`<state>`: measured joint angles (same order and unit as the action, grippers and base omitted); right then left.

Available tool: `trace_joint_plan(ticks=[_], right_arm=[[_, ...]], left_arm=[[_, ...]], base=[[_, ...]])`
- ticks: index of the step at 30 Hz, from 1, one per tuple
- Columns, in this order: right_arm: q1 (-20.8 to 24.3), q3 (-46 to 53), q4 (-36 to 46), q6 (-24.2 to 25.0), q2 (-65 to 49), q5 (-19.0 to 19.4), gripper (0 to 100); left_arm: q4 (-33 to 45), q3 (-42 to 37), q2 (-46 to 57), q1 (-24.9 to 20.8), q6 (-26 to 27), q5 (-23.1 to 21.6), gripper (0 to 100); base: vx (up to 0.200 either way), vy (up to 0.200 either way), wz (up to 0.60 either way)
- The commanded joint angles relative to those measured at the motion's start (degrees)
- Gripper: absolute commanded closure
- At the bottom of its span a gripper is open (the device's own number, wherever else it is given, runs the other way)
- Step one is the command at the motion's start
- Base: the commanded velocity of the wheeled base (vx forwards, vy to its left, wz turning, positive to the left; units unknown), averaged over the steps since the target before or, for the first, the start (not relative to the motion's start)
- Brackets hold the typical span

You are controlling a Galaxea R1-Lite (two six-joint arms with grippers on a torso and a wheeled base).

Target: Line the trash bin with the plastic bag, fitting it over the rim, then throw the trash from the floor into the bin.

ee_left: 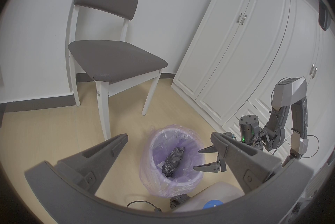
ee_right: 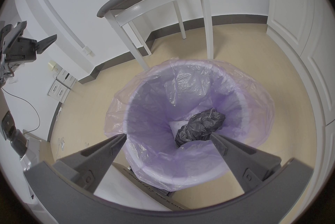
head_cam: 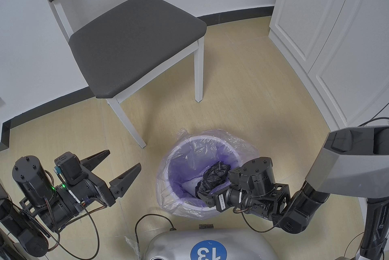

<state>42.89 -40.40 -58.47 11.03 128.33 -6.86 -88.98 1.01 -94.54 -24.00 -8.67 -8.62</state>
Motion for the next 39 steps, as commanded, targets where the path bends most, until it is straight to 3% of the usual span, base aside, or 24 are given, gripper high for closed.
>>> trace_joint_plan(ticks=[1, 8, 10, 12, 15, 17, 25, 29, 32, 39], right_arm=[[-0.4, 0.3, 0.1, -0.3, -1.4, 0.0, 0], [-8.5, 1.7, 2.5, -5.4, -8.1, 0.3, 0], [-14.7, -1.6, 6.3, -5.2, -7.5, 2.1, 0], [-18.3, -4.1, 8.9, -3.9, -6.3, 6.3, 0], [-23.2, -8.0, 13.0, 2.5, -1.1, 17.0, 0], [-24.8, -11.2, 14.8, 6.0, 2.8, 18.8, 0], [-25.5, -16.6, 14.8, 12.2, 11.1, 20.8, 0], [-26.3, -17.3, 14.7, 16.0, 11.2, 21.7, 0], [-27.3, -17.3, 14.7, 19.6, 10.2, 25.6, 0], [-27.5, -18.0, 14.6, 22.7, 10.2, 26.5, 0]], left_arm=[[-1.0, -0.9, -0.5, 0.0, 0.0, 0.0, 0], [-1.0, -1.0, -1.0, 0.0, -0.1, 0.0, 0], [-1.0, -1.0, -1.2, 0.0, -0.1, 0.0, 0], [-1.0, -1.0, -1.3, -0.1, -0.1, 0.1, 0], [-1.0, -1.0, -1.4, 0.0, -0.1, 0.1, 0], [-1.0, -1.0, -2.0, 0.1, -0.1, 0.2, 0], [-1.0, -1.0, -2.6, 0.1, -0.1, 0.2, 0], [-1.0, -1.0, -2.6, 0.1, -0.1, 0.2, 0], [-1.0, -1.0, -2.6, 0.1, -0.1, 0.2, 0], [-1.0, -0.8, -2.4, 0.1, -0.1, 0.2, 0]], base=[[0.000, 0.000, 0.00], [0.000, 0.000, 0.00], [0.000, 0.000, 0.00], [0.000, 0.000, 0.00], [0.000, 0.000, 0.00], [0.000, 0.000, 0.00], [0.000, 0.000, 0.00], [0.000, 0.000, 0.00], [0.000, 0.000, 0.00], [0.000, 0.000, 0.00]])
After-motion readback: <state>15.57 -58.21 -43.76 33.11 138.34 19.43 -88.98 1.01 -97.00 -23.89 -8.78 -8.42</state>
